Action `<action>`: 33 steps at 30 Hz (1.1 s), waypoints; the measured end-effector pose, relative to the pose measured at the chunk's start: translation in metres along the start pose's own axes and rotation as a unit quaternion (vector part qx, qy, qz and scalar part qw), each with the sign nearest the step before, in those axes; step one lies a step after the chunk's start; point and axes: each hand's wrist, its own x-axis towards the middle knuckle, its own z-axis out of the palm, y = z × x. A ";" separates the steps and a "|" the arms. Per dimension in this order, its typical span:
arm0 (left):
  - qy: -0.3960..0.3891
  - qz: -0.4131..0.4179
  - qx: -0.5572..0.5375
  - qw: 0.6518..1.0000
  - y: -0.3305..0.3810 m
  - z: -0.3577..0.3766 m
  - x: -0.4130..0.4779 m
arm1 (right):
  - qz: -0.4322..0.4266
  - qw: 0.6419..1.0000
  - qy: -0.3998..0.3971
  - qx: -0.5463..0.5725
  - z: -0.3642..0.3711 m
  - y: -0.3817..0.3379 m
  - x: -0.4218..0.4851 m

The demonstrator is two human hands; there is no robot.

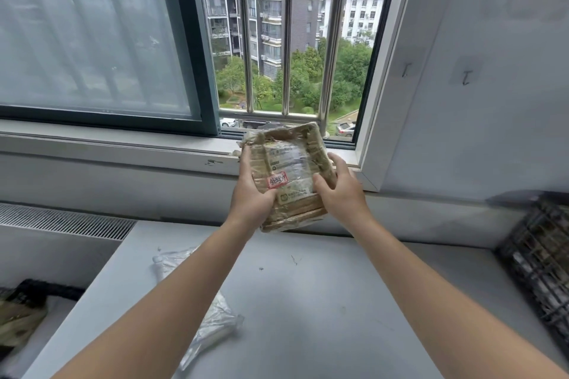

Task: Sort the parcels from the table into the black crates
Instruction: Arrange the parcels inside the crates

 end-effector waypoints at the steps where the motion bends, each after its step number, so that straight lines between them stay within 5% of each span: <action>1: -0.006 0.016 0.005 1.000 0.001 0.001 -0.003 | -0.004 1.000 -0.009 0.005 -0.002 0.000 -0.001; 14: 0.025 0.168 0.056 0.984 0.024 0.007 -0.044 | -0.085 0.993 -0.027 0.083 -0.043 -0.016 -0.019; 33: 0.041 0.239 0.030 0.970 0.064 -0.003 -0.065 | -0.129 0.987 0.017 0.091 -0.073 -0.067 -0.035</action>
